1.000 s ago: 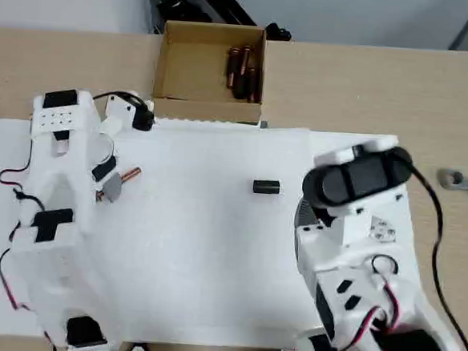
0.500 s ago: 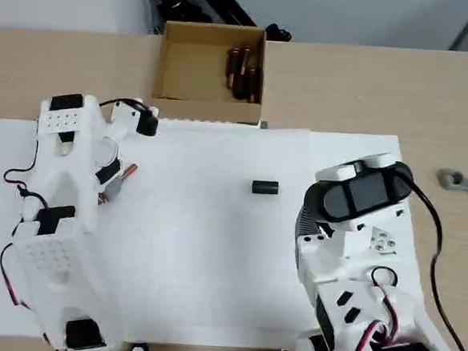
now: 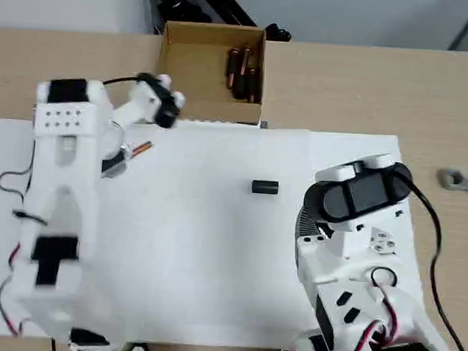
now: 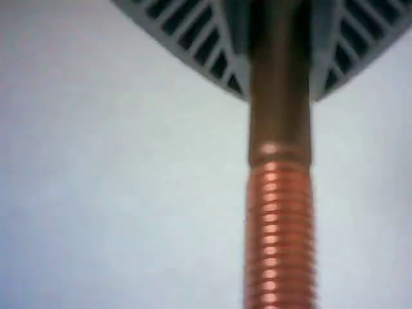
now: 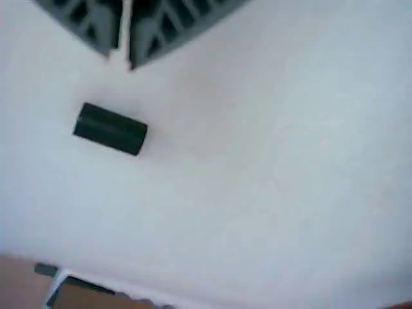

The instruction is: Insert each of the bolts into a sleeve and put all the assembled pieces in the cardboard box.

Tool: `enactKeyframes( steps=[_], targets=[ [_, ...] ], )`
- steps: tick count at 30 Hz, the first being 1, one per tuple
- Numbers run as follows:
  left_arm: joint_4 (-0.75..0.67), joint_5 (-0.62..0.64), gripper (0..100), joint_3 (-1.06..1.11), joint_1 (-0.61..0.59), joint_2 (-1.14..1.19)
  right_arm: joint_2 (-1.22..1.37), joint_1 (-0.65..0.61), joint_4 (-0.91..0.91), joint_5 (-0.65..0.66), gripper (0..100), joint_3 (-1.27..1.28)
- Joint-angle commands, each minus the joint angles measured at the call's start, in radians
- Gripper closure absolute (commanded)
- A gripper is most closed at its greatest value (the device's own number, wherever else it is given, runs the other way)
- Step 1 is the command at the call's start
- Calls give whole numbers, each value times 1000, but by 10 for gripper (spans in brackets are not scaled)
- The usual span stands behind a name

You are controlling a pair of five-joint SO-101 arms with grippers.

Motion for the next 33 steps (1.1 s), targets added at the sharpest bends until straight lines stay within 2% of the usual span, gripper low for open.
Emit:
enactKeyframes(
  steps=[1, 6, 11, 14, 19, 25, 30, 33],
  targets=[
    [31, -89, 995, 114, 91, -264, 2, 7, -15, 2, 995, -3],
    [31, -272, 995, 309, 127, -516, 2, 7, -25, -52, 995, 26],
    [28, -480, 995, 470, 69, -618, -7, 8, -82, -91, 995, 172],
    [9, -562, 995, 518, 17, -600, -7, 8, -170, -91, 995, 212],
    [-127, -672, 995, 616, -72, -520, -2, 19, -260, -91, 995, 296],
    [-278, -793, 995, 625, -130, -407, -4, 188, -430, -86, 995, 410],
    [-453, -835, 995, 616, -127, -298, -4, 225, -432, -87, 995, 428],
    [-476, -855, 995, 575, -118, -233, -5, 226, -401, -89, 995, 428]
  ],
)
